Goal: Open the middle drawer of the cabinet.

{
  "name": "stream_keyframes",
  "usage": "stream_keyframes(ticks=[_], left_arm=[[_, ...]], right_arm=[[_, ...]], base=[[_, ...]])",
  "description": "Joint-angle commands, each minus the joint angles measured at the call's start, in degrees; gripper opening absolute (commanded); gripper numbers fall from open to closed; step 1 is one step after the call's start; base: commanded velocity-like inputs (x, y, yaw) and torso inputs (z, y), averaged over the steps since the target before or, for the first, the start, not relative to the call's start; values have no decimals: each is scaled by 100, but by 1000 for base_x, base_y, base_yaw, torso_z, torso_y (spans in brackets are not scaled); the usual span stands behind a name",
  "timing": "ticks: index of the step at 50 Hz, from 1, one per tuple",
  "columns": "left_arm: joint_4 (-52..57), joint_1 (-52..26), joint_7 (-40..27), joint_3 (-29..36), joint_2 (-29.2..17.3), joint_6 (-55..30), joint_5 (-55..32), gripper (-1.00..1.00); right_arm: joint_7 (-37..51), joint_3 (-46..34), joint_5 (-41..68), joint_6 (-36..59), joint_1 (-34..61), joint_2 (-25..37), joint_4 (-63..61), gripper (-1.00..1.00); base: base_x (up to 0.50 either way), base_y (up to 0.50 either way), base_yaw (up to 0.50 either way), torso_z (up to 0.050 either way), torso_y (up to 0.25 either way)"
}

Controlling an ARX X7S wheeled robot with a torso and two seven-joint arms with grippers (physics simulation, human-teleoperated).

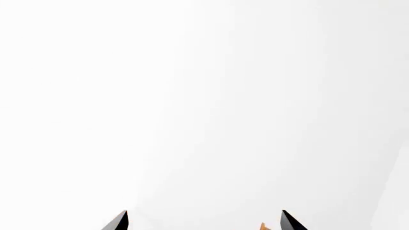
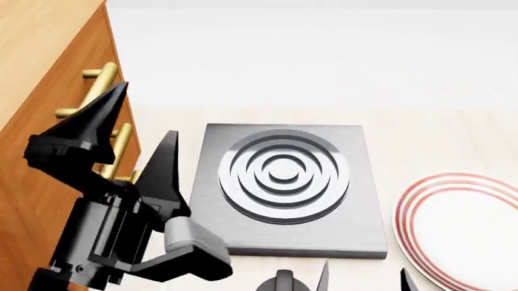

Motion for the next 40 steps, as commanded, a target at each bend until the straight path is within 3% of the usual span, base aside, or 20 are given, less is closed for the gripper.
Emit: stream_keyframes(ticks=[1,16,29,40], left_arm=[[-1348,-872,312,179,328,-129,273,100],[-3438,-1691,-501,30,758,72,-268,100],[-4527,-2031,-1015,8,939,252,-737,100],[-5670,-2250,-1668,353,1041,457,-1392,100]], right_arm=[[20,-43,16,45,-1,42,-27,100],[68,-69,29,43,-1,66,-18,100],[95,-104,46,43,-5,89,-34,100],[122,-112,75,34,-13,112,-49,100]], base=[[0,0,0,0,0],[0,0,0,0,0],[0,0,0,0,0],[0,0,0,0,0]])
